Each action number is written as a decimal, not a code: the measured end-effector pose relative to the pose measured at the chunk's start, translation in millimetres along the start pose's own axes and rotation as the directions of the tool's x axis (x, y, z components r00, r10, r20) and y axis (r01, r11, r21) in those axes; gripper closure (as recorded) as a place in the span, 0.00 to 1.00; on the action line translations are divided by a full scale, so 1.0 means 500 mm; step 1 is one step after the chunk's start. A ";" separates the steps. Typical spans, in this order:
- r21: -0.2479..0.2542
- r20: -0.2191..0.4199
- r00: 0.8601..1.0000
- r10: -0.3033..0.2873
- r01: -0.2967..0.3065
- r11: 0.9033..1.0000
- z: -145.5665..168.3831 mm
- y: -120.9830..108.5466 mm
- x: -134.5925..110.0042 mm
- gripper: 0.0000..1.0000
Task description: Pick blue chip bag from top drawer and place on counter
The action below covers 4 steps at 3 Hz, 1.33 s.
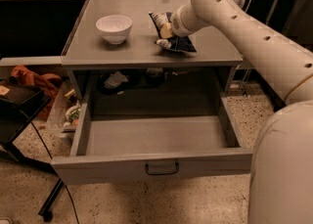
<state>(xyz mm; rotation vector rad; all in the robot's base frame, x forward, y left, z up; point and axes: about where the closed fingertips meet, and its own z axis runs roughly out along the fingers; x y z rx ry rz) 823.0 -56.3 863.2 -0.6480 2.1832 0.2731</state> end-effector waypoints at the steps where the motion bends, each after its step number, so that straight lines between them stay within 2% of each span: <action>1: 0.019 0.022 0.998 0.052 -0.053 0.998 0.005 -0.014 -0.009 0.34; 2: 0.019 0.022 0.998 0.052 -0.053 0.998 0.005 -0.014 -0.009 0.11; 3: 0.019 0.022 0.998 0.052 -0.052 0.998 0.005 -0.014 -0.009 0.00; 4: 0.019 0.022 0.998 0.052 -0.053 0.998 0.005 -0.014 -0.009 0.00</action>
Offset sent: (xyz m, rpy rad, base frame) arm 0.0073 -0.0030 0.0021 0.0329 -0.0037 -0.0440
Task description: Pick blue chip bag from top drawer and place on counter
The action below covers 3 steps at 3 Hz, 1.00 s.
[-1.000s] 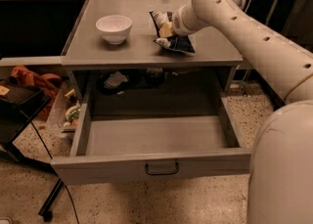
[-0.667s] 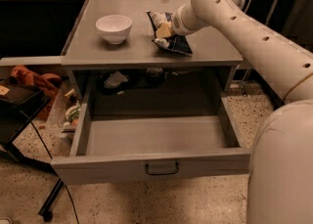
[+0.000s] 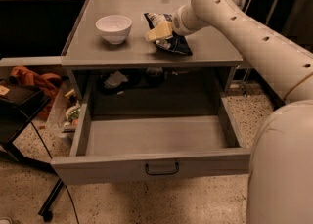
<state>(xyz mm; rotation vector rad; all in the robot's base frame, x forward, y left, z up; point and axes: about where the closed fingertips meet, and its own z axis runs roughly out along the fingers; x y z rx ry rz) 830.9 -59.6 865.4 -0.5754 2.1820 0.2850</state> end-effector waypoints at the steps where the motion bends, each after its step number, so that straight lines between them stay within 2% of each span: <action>1: -0.012 0.041 0.999 0.005 -0.004 1.000 -0.040 -0.033 -0.019 0.00; 3: 0.013 0.123 0.992 0.036 -0.038 0.999 -0.234 -0.117 -0.045 0.00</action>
Offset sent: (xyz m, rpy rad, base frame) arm -0.0296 -0.1086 0.1080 0.0921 -0.1169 -0.0376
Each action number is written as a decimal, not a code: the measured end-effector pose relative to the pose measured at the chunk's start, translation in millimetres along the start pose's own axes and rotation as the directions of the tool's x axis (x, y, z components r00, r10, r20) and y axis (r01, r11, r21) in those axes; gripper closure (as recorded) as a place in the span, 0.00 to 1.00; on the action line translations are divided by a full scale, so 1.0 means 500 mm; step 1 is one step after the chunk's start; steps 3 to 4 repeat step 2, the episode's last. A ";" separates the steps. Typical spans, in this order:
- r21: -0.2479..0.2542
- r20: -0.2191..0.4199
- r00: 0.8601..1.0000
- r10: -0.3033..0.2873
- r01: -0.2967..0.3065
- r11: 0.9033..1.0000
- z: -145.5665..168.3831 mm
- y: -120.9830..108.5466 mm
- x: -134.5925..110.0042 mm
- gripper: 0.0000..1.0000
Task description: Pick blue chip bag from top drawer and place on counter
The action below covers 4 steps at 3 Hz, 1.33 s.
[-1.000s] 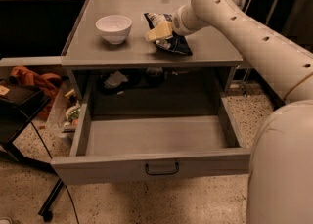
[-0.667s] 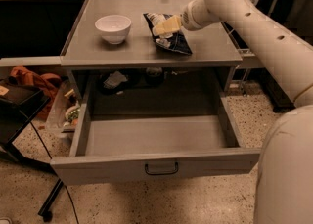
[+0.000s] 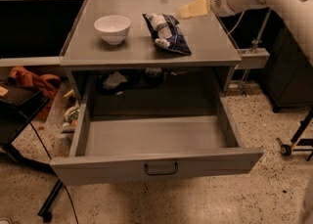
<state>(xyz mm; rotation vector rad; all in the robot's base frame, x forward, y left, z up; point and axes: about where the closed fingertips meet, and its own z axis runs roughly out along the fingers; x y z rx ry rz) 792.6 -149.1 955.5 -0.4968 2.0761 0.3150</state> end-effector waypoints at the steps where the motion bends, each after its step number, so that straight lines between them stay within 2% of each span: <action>1: 0.028 0.026 1.000 0.010 -0.011 1.000 -0.102 -0.010 -0.004 0.00; 4: 0.034 0.025 1.000 0.010 -0.011 0.999 -0.111 -0.014 -0.001 0.00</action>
Offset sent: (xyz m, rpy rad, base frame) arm -0.0310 -0.0226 0.0257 0.0066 -0.0231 -0.0277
